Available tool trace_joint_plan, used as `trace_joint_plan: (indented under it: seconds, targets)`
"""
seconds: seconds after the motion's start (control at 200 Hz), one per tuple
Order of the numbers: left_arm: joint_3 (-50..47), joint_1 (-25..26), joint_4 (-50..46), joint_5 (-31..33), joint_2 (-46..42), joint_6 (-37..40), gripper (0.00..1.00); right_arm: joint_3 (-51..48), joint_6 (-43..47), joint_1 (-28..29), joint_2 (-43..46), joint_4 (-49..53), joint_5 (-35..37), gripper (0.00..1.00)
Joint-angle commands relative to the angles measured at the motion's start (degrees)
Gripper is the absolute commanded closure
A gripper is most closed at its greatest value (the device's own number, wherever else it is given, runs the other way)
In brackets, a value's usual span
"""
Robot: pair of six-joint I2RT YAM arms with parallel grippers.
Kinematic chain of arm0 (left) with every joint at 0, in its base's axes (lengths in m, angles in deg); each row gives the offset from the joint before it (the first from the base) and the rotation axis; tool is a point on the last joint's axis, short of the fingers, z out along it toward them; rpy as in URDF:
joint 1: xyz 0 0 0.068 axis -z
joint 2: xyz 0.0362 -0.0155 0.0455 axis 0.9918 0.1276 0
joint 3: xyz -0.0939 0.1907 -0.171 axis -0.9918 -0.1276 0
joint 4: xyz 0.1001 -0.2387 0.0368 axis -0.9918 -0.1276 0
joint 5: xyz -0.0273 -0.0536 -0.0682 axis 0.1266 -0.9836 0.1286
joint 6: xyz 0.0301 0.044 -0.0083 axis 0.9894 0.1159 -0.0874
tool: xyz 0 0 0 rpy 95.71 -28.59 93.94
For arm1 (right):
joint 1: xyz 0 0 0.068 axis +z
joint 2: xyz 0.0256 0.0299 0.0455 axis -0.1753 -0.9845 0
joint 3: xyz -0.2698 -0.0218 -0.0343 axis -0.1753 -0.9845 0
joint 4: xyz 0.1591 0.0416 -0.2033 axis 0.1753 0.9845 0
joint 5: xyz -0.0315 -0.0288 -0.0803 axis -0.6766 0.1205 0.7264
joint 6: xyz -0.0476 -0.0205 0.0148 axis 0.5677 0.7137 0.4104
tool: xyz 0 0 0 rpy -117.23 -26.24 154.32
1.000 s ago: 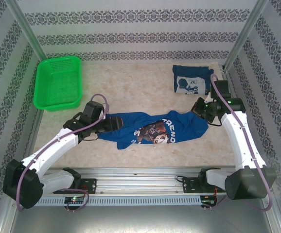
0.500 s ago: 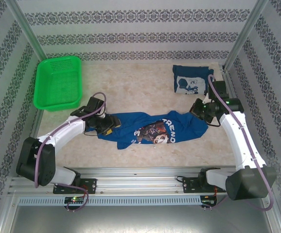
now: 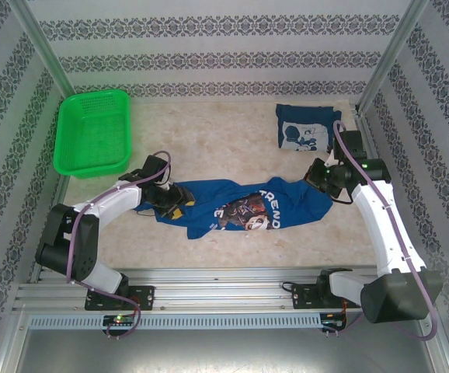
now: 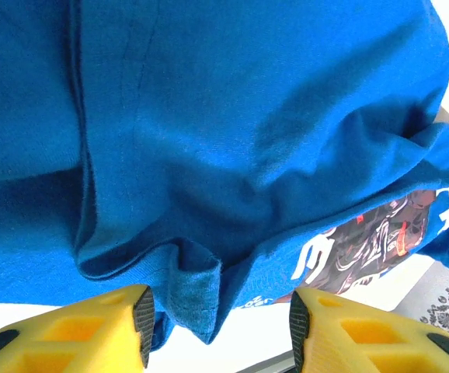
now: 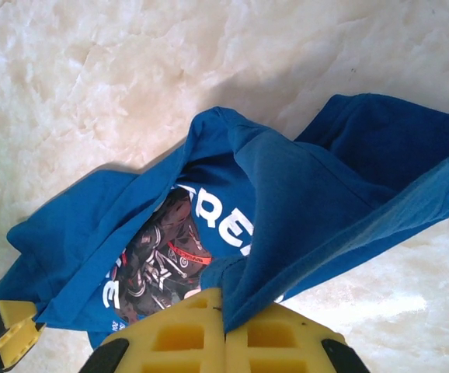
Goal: Fold and stack the t-shirts
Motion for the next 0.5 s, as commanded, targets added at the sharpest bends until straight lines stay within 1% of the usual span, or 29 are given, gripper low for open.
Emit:
trace_joint_plan:
  seconds: [0.0, 0.13, 0.23, 0.315, 0.395, 0.495]
  targets:
    - [0.64, -1.12, 1.28, 0.04, 0.71, -2.34, 0.5, -0.68, 0.22, 0.64, 1.01, 0.42, 1.33, 1.0]
    - [0.41, -1.61, 0.55, 0.23, 1.28, -1.97, 0.52, -1.02, 0.64, 0.63, 1.34, 0.59, 1.74, 1.0]
    - [0.5, -1.67, 2.29, -0.74, 2.31, -2.56, 0.61, -1.59, 0.55, 0.6, 1.45, 0.26, 1.65, 1.0]
    - [1.09, -1.54, 3.05, -2.53, 3.27, -2.73, 0.64, -1.87, 0.54, 0.63, 1.45, 0.15, 1.6, 1.0]
    - [1.24, -1.49, 2.41, -3.9, 3.29, -2.2, 0.71, -2.01, 0.49, 0.63, 1.52, 0.06, 1.53, 1.0]
    - [-0.37, -1.64, 2.58, -5.66, 1.77, -2.08, 0.85, -2.14, 0.49, 0.6, 1.8, 0.12, 1.85, 1.0]
